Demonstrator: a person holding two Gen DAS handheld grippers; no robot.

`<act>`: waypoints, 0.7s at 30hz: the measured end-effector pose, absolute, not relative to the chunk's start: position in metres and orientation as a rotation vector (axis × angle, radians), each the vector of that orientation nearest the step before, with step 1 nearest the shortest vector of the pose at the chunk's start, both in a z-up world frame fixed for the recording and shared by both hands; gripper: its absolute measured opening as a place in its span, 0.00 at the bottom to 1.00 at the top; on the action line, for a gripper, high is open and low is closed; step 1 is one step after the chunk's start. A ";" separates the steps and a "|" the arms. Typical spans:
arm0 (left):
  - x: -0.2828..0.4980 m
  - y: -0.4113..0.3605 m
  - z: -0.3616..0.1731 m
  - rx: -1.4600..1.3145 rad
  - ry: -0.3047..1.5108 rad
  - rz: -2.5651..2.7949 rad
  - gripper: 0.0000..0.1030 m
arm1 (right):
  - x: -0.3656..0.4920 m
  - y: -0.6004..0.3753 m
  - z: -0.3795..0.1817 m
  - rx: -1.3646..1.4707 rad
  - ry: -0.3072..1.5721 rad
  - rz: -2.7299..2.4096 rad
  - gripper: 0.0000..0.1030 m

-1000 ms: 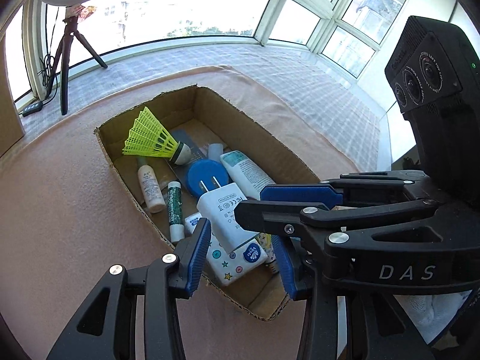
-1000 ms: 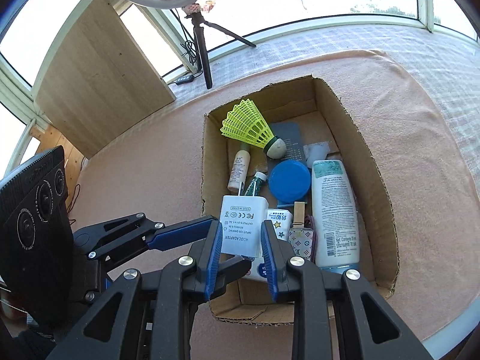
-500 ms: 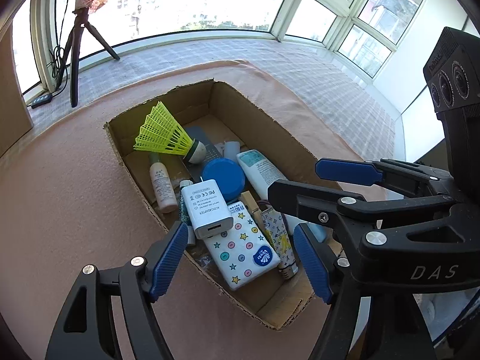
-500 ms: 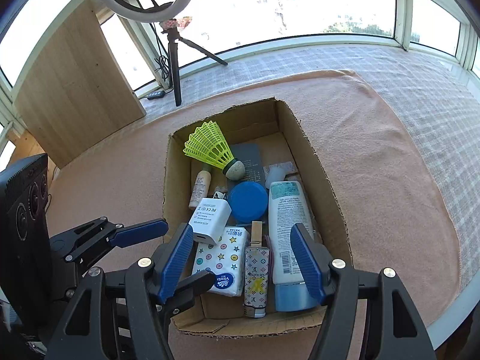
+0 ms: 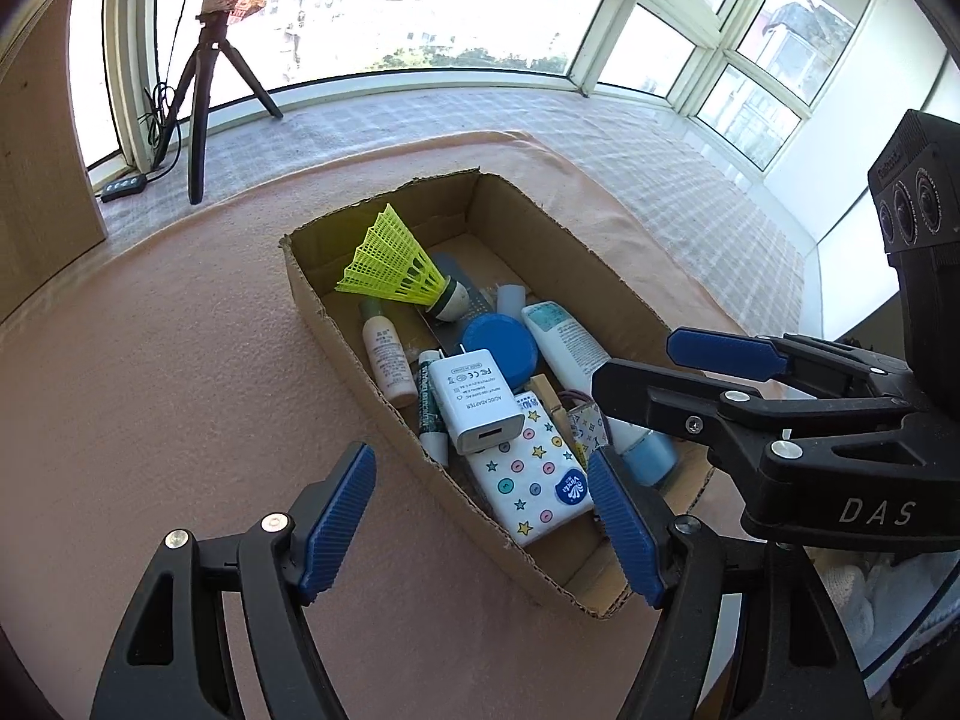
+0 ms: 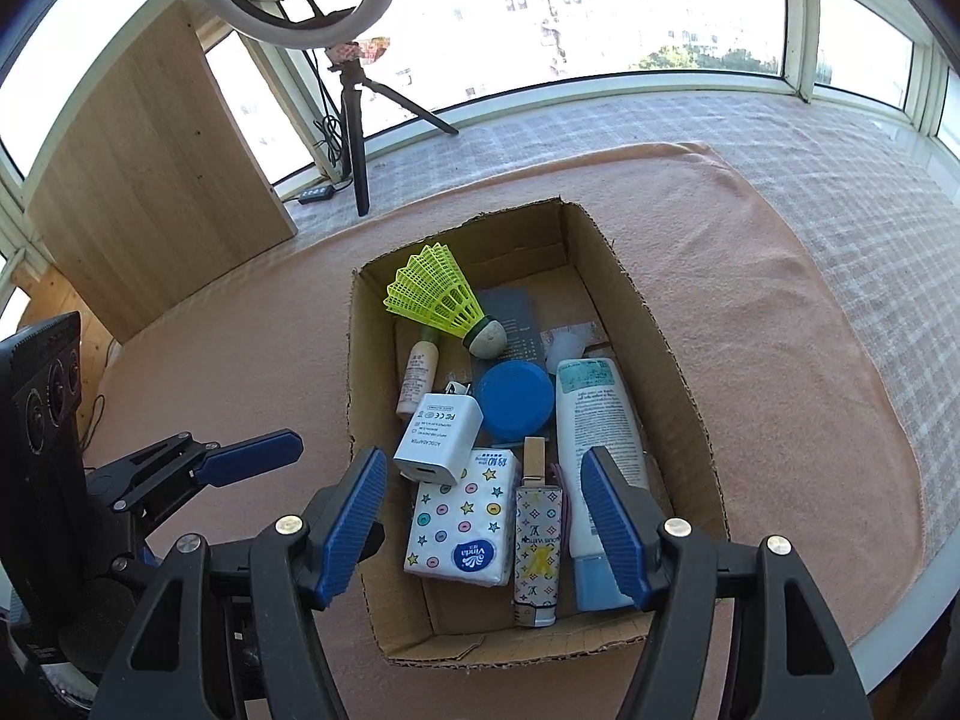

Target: Organize objects

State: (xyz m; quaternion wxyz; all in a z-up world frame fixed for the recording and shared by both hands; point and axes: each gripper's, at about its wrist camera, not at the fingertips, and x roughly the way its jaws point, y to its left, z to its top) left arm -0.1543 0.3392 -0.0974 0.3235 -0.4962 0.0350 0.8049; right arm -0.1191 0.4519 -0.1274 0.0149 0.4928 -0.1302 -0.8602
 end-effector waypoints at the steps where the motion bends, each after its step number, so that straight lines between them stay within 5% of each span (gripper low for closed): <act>1: -0.154 0.335 -0.096 -1.302 0.089 2.120 0.74 | -0.118 0.449 -0.126 1.531 -0.406 -2.679 0.62; 21: -0.117 0.195 -0.060 -1.326 0.032 2.362 0.76 | -0.094 0.337 -0.089 1.410 -0.239 -2.696 0.63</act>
